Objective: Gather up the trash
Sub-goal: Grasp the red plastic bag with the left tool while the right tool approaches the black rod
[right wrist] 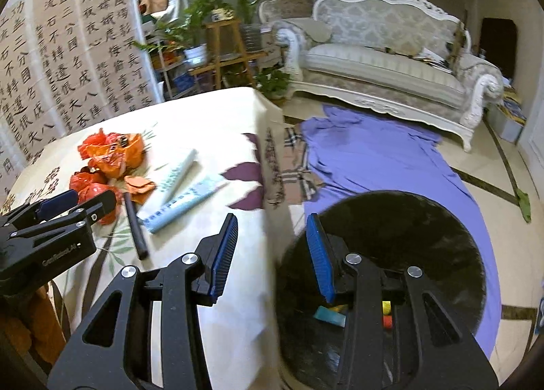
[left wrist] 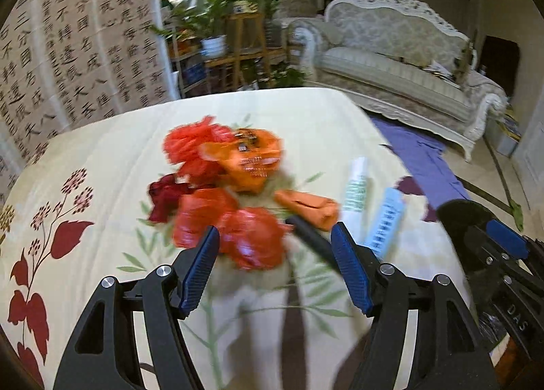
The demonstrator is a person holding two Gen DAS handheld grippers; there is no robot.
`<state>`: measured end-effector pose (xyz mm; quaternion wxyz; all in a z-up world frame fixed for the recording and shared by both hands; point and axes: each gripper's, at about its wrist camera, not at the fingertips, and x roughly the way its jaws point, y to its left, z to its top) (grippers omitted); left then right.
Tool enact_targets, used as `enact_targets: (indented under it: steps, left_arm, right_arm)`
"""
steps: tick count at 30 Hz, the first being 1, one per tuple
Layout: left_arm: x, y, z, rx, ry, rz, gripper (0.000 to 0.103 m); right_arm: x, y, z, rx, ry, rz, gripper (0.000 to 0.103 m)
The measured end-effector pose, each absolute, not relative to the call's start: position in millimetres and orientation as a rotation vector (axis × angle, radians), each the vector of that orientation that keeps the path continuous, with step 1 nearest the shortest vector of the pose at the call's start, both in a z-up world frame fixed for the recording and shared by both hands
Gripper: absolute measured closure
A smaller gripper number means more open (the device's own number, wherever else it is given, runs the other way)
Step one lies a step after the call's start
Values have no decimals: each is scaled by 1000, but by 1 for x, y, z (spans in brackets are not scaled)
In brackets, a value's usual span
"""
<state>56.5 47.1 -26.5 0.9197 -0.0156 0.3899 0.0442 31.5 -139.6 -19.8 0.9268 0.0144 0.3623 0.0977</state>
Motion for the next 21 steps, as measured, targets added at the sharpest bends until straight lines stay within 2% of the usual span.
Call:
enact_targets:
  steps: [6, 12, 21]
  left_arm:
    - [69, 57, -32, -30, 816, 135, 27]
    - [71, 65, -39, 14, 832, 171, 27]
    - [56, 102, -44, -89, 894, 187, 27]
  right_arm:
    - [40, -123, -22, 18, 753, 241, 62]
    - [41, -114, -24, 10, 769, 263, 62]
    - [35, -105, -26, 2, 781, 288, 62]
